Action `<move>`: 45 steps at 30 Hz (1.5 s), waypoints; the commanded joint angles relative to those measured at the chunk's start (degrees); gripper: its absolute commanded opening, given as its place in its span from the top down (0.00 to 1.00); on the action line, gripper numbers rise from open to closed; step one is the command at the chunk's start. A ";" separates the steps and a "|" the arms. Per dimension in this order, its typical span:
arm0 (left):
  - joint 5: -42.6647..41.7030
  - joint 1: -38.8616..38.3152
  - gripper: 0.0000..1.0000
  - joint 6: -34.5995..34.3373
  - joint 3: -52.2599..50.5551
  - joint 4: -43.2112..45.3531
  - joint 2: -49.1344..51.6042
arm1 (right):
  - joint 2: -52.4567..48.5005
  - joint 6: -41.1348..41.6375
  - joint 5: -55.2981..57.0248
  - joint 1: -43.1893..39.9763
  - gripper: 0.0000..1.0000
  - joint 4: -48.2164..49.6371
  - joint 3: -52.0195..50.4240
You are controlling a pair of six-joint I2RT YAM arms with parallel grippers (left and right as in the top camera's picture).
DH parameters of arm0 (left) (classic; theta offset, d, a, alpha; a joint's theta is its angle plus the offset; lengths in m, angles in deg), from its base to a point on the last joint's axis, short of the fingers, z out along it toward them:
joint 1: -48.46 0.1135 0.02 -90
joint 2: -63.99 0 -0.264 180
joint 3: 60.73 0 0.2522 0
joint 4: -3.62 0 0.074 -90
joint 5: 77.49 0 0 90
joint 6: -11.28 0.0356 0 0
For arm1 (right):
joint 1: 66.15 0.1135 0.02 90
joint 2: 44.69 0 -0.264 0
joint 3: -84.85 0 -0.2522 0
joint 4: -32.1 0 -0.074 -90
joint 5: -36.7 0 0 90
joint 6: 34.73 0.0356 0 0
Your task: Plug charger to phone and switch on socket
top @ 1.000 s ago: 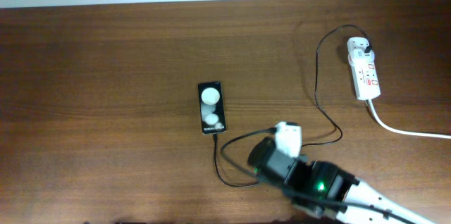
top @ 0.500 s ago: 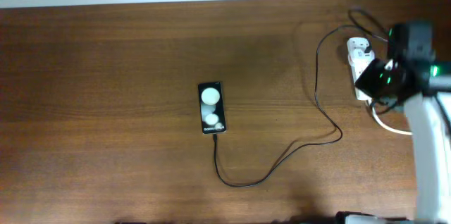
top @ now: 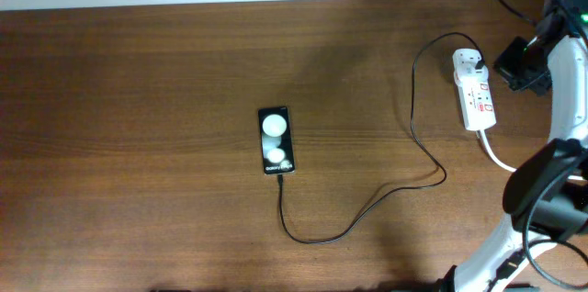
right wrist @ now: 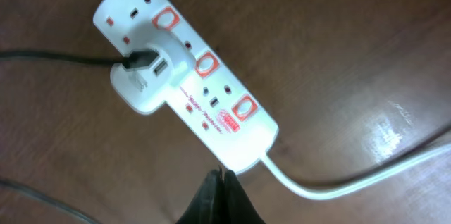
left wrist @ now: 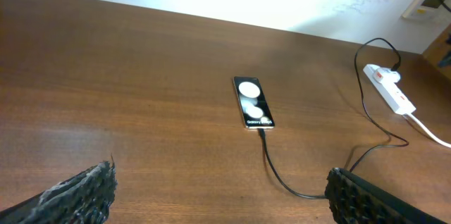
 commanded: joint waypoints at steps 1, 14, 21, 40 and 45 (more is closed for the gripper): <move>0.44 0.15 0.01 0.72 0.22 0.37 -0.20 | -5.27 -0.74 -0.07 0.04 0.96 2.58 0.98; 0.42 0.15 0.01 0.72 0.22 0.39 -0.20 | -13.79 -0.28 -1.55 0.00 0.96 12.44 0.98; 0.44 0.15 0.01 0.72 0.22 0.37 -0.20 | -15.34 -0.28 -2.03 0.07 0.96 14.23 0.98; 0.44 0.15 0.01 0.72 0.22 0.35 -0.20 | -5.35 1.68 -4.48 -1.81 0.96 -1.14 5.53; 0.42 0.15 0.01 0.72 0.22 0.35 -0.20 | 18.49 1.68 -18.93 -1.77 0.96 0.61 5.53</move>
